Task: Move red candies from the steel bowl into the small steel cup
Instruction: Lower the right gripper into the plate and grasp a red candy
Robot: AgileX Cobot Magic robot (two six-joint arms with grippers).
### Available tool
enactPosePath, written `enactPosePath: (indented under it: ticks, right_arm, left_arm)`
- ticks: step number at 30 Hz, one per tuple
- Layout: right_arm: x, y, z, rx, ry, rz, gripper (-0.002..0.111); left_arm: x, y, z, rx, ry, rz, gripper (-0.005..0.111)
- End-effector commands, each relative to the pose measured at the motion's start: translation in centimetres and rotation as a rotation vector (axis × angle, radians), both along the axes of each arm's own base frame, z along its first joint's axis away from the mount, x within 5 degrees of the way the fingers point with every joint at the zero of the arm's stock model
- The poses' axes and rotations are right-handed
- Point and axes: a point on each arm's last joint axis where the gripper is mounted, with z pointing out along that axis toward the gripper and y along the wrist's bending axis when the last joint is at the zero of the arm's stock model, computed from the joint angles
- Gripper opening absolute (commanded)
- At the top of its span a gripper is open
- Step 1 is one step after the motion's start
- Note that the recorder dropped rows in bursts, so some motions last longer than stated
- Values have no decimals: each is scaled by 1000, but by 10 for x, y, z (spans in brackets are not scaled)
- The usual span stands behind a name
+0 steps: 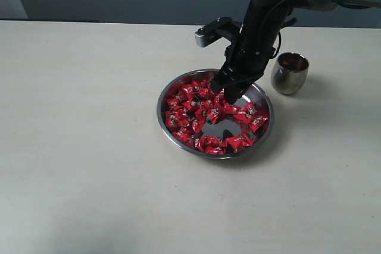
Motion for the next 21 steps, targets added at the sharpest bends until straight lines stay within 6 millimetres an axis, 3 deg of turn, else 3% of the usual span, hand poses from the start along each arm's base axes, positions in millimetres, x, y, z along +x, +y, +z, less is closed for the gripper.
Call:
enactPosePath:
  ticks: [1, 10, 21]
  right_arm:
    - [1, -2, 0, -10, -2, 0, 34]
    - [10, -3, -31, -56, -4, 8, 34]
    - [15, -2, -51, -68, -15, 9, 34]
  left_arm:
    - [0, 0, 1, -6, -10, -3, 0]
    - [0, 0, 1, -6, -10, -3, 0]
    - [0, 0, 1, -6, -10, -3, 0]
